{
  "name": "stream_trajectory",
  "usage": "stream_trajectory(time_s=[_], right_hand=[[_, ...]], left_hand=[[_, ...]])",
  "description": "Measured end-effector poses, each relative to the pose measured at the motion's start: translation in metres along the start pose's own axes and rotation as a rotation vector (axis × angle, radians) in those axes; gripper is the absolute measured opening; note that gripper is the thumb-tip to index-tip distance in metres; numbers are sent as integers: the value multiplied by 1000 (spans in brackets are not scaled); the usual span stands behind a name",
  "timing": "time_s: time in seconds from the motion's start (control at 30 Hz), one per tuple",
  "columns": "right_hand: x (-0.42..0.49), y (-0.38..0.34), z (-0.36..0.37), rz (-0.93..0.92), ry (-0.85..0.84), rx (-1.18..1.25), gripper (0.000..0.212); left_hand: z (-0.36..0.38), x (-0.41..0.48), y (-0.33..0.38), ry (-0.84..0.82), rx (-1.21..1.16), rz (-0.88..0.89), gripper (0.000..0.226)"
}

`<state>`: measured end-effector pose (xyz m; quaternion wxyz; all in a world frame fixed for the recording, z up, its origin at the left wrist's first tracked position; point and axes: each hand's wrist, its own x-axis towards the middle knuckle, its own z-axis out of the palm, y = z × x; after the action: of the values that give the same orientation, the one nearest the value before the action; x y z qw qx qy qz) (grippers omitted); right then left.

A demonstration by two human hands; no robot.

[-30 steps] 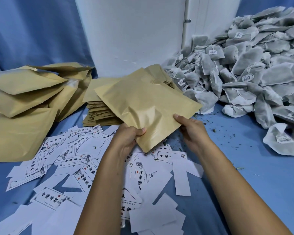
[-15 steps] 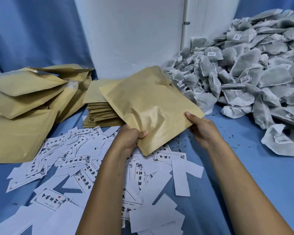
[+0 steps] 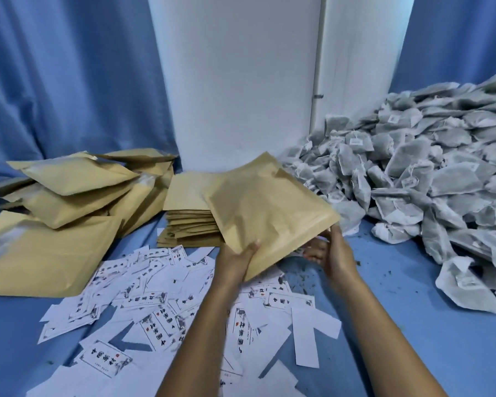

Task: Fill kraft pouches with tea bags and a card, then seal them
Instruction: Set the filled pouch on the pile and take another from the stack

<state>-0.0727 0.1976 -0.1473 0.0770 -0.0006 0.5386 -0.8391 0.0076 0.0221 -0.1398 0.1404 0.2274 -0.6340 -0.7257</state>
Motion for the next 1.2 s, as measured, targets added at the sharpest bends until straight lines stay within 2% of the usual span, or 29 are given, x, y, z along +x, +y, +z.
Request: stream_trajectory(time_s=[0.07,0.13,0.2,0.27,0.3,0.4,0.5,0.7,0.83,0.9,0.97,1.0,1.03,1.07,1.13,1.2], right_hand=[[-4,-4,5,63,-111,82,58],[-9,-12,7,100,-145,121,65],[-15,-19,14,119,-86,36,61],[-20,-23,23,87,-29,-131,38],[-22,-22,30,62,-8,-208,36],[-28,-14,53,-34,-12,-311,51],[-41,-6,83,-7,-75,-189,52],[-66,21,142,104,-113,-13,53],[-77,39,196,209,-183,64,49],[-72,31,240,234,-304,243,36],[-64,10,279,284,-559,413,25],[-59,1,293,270,-661,347,34],[-54,-3,300,209,-732,157,46],[-46,-3,302,95,-741,-136,55],[-23,10,285,-203,-570,-826,63],[2,24,253,-340,-378,-1473,71]], left_hand=[[3,-3,3,-31,20,33,57],[-1,-4,11,-2,131,82,57],[-11,-6,19,14,206,130,57],[-24,-11,25,23,217,183,56],[-31,-11,26,29,218,200,54],[-54,-12,32,53,207,233,45],[-84,-11,38,123,328,302,48],[-161,-13,39,193,281,256,50],[-212,-17,49,235,113,274,34],[-236,-6,85,246,-243,261,25],[-253,1,133,160,-741,315,32],[-259,5,153,140,-901,303,44],[-265,6,165,112,-894,267,52],[-267,5,169,120,-706,214,53],[-263,3,152,146,-232,110,50],[-260,1,125,118,-57,21,48]])
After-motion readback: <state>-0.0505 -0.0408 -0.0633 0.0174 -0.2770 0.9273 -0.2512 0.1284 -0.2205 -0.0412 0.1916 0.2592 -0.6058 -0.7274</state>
